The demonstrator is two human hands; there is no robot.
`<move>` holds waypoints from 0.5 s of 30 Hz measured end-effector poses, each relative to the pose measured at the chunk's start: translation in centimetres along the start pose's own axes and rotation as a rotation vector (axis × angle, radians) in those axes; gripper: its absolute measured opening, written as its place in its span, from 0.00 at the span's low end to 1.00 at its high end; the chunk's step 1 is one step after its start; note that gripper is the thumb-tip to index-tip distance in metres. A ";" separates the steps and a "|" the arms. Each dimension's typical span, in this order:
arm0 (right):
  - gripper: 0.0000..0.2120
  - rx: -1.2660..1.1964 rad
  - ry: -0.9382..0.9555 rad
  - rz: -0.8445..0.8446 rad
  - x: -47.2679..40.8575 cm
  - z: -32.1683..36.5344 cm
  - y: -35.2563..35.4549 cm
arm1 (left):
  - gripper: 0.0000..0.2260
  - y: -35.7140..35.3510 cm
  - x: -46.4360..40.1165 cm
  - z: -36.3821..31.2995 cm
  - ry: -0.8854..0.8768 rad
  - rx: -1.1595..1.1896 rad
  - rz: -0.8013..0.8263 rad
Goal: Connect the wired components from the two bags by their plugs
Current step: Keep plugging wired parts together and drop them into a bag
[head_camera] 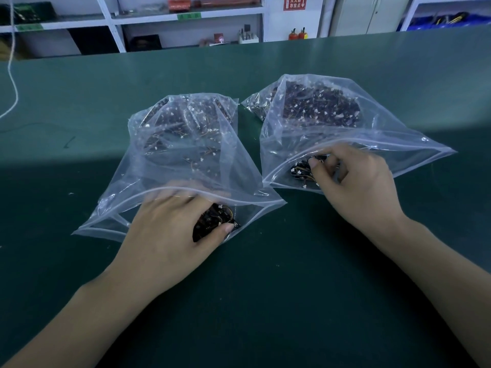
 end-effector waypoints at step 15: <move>0.06 -0.287 0.327 -0.048 1.8 3.6 0.2 | 0.07 1.3 0.3 -1.1 -0.195 0.017 -0.333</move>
Point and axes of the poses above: each hand's wrist, its own x-axis away from the middle knuckle, its own y-axis out of the back of the hand, z = x × y, the point moved 4 cm from there along -x, towards the middle knuckle, and after that the axes turned 4 degrees about z, right-handed, at the moved point
